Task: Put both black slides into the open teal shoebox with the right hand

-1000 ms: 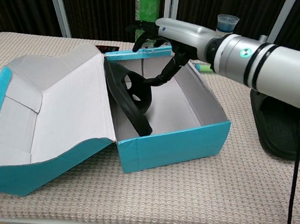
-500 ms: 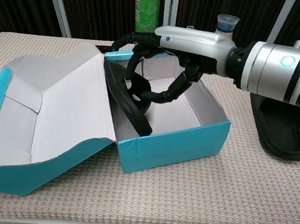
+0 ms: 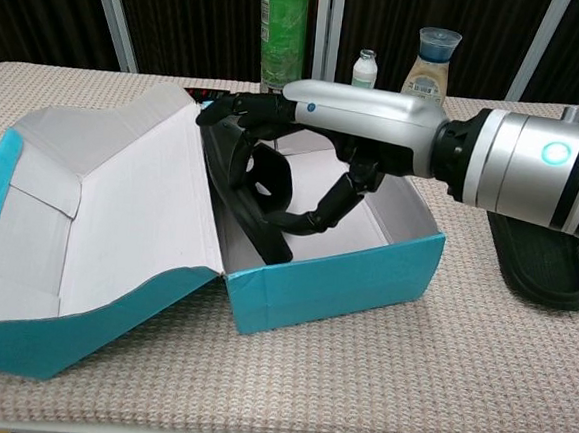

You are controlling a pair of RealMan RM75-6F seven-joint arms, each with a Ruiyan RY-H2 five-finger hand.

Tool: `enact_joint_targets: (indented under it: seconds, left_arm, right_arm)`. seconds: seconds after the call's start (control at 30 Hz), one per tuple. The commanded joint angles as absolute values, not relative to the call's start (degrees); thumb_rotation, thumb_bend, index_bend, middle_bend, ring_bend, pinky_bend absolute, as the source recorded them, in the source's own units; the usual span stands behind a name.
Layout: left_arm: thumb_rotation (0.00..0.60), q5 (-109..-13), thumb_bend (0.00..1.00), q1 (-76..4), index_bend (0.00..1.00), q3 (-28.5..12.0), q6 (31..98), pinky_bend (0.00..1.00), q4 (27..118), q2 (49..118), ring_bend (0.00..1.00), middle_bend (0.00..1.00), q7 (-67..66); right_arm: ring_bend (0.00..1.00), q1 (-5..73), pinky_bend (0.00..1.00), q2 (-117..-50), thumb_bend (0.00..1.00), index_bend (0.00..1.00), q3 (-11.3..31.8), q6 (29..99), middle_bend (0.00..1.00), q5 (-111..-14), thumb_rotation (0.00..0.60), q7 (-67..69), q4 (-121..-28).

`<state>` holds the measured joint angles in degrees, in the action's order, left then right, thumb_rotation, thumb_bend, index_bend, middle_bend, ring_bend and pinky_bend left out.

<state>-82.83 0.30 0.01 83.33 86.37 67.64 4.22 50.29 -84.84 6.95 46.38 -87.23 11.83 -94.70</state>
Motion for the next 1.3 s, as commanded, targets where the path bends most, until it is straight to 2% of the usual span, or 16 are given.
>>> enact_joint_targets:
  seconds: [0.03, 0.63, 0.93, 1.13, 1.3]
  left_arm:
    - [0.6, -82.76, 0.06, 0.42, 0.27, 0.04, 83.4, 0.07, 86.24, 67.66, 0.11, 0.21, 4.39]
    - [0.6, -82.77, 0.06, 0.23, 0.26, 0.06, 82.91, 0.07, 85.66, 68.06, 0.11, 0.21, 4.68]
    - [0.6, -83.12, 0.06, 0.23, 0.27, -0.12, 83.41, 0.07, 85.35, 68.06, 0.11, 0.21, 5.18]
    - [0.6, -83.54, 0.06, -0.03, 0.27, -0.11, 83.31, 0.07, 85.14, 68.17, 0.11, 0.21, 5.37]
    - [0.6, -83.8, 0.06, -0.44, 0.27, -0.19, 83.02, 0.07, 85.08, 68.33, 0.11, 0.21, 5.28]
  right_arm:
    - [0.03, 50.19, 0.07, -85.01, 0.27, 0.1, 6.49, 46.49, 0.32, -86.99, 0.6, 11.15, -94.39]
    - [0.03, 50.18, 0.06, -88.23, 0.27, 0.1, 4.38, 45.27, 0.31, -85.48, 0.6, 12.35, -91.09]
    - [0.02, 47.07, 0.06, -83.6, 0.26, 0.1, 6.62, 54.32, 0.23, -87.65, 0.6, 13.01, -94.01]
    - [0.02, 43.44, 0.06, -78.25, 0.12, 0.05, 9.27, 56.28, 0.2, -74.46, 0.6, -2.98, -93.7]
    - [0.01, 42.42, 0.06, -75.71, 0.08, 0.03, 9.63, 56.89, 0.18, -58.32, 0.6, -19.45, -93.09]
